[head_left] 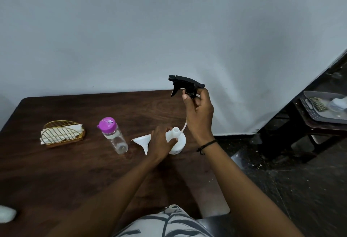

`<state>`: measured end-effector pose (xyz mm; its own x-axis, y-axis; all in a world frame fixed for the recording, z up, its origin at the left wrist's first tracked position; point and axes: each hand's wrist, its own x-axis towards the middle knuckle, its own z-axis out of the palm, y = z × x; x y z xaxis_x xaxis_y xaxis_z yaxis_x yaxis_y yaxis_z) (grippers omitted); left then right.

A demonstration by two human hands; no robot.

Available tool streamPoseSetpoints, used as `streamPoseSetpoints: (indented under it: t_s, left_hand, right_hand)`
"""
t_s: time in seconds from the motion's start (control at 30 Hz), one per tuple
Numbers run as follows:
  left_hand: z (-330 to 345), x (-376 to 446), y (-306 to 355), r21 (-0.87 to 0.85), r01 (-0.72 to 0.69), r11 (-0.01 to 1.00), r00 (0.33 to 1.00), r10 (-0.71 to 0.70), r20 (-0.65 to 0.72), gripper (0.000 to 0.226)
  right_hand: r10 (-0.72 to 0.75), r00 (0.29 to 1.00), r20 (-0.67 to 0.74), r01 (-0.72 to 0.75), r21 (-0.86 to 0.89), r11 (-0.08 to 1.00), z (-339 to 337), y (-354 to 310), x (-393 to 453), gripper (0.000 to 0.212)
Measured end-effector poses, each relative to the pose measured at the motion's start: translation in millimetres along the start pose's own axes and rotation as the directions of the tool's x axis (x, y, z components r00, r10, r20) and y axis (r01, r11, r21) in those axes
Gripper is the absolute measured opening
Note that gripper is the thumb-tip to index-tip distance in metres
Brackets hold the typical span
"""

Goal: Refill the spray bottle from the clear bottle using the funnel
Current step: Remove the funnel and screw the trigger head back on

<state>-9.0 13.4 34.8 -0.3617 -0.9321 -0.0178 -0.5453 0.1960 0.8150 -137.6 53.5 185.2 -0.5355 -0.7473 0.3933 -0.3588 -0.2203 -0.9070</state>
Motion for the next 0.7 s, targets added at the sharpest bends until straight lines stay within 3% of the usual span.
streamPoseSetpoints:
  t_s: [0.17, 0.53, 0.7]
  left_hand:
    - [-2.2, -2.3, 5.5, -0.036, -0.017, 0.999, 1.0, 0.016, -0.017, 0.035]
    - [-3.2, -1.2, 9.7, -0.049, 0.009, 0.999, 0.999, -0.01, -0.031, 0.027]
    - [-1.2, -0.4, 9.4, -0.056, 0.01, 0.998, 0.999, -0.012, -0.035, 0.029]
  right_hand:
    - [-0.057, 0.998, -0.003, 0.057, -0.057, 0.997, 4.3, 3.4, 1.1, 0.022]
    - [-0.039, 0.998, 0.049, 0.042, -0.056, 0.998, 17.3, 28.9, -9.8, 0.017]
    - [0.107, 0.981, 0.161, -0.1, -0.052, 0.994, 13.3, 40.2, -30.0, 0.026]
